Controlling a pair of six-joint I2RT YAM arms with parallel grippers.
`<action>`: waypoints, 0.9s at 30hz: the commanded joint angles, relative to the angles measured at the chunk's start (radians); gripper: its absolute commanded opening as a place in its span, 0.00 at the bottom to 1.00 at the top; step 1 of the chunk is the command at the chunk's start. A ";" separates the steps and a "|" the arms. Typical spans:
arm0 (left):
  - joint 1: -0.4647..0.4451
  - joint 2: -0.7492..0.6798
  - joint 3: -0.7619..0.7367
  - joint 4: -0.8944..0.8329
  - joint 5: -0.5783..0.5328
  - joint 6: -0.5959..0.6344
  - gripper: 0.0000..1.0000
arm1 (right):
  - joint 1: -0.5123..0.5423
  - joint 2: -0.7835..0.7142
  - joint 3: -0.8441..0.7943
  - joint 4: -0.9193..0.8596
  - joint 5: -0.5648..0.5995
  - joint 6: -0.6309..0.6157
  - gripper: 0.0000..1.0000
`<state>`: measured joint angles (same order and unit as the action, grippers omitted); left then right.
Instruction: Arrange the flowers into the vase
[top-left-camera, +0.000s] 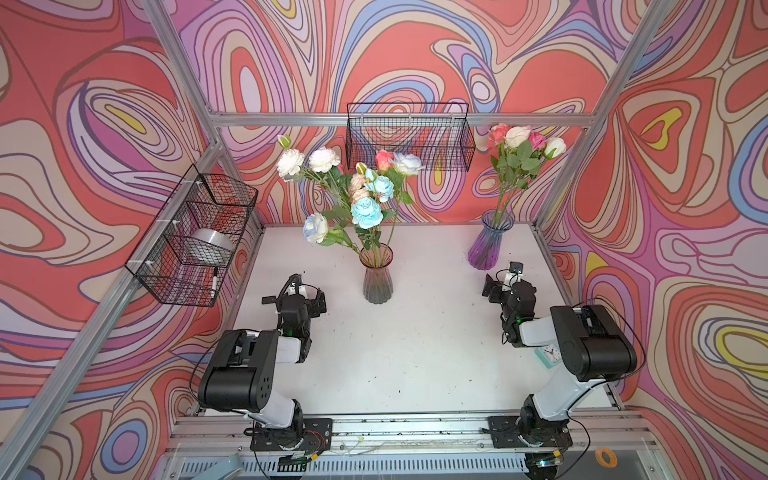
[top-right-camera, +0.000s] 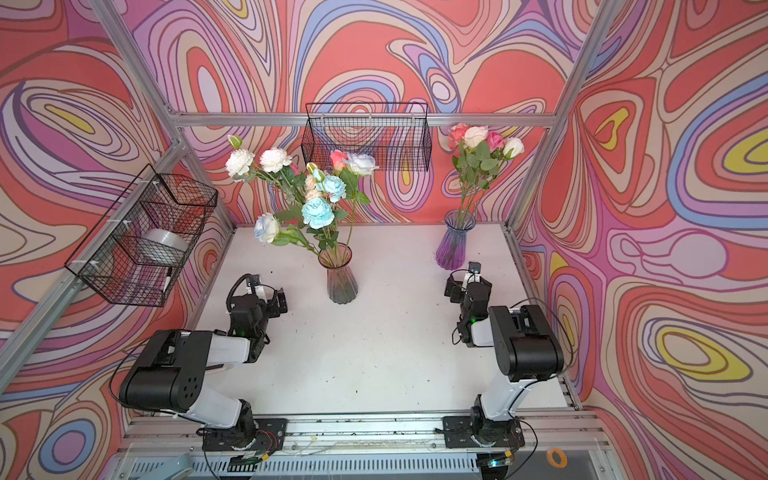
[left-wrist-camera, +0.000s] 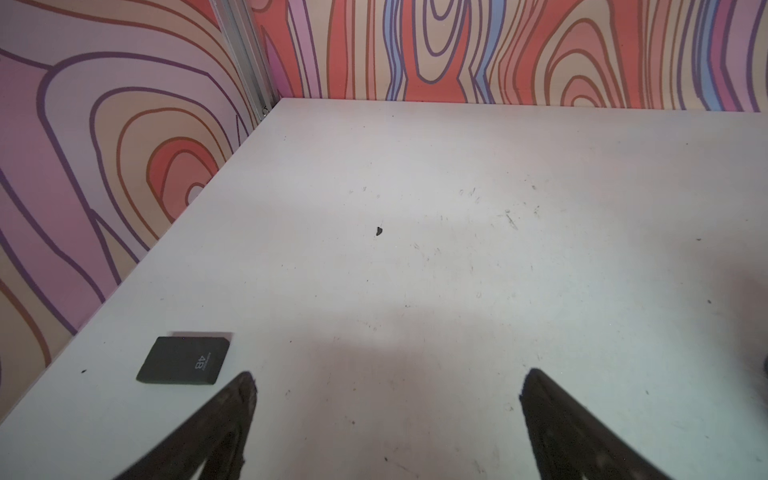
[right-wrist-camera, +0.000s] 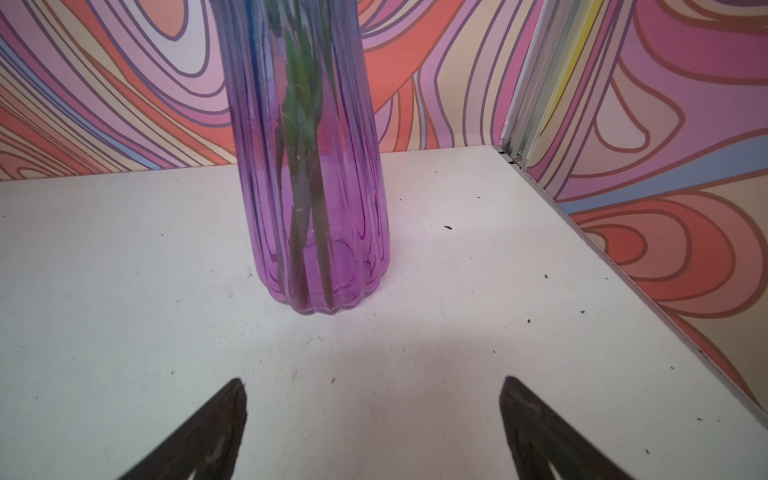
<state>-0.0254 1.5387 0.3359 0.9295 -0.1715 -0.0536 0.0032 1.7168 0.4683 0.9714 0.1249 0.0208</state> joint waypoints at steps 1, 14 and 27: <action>0.002 -0.001 0.018 -0.003 -0.020 -0.005 1.00 | -0.002 -0.007 -0.003 -0.007 -0.015 0.013 0.98; 0.002 0.001 0.018 -0.002 -0.017 -0.003 1.00 | 0.000 -0.007 -0.001 -0.010 -0.015 0.012 0.98; 0.002 0.000 0.018 -0.002 -0.016 -0.003 1.00 | 0.006 -0.006 -0.002 -0.007 -0.005 0.007 0.98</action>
<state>-0.0254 1.5387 0.3386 0.9161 -0.1772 -0.0563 0.0059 1.7168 0.4683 0.9710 0.1150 0.0219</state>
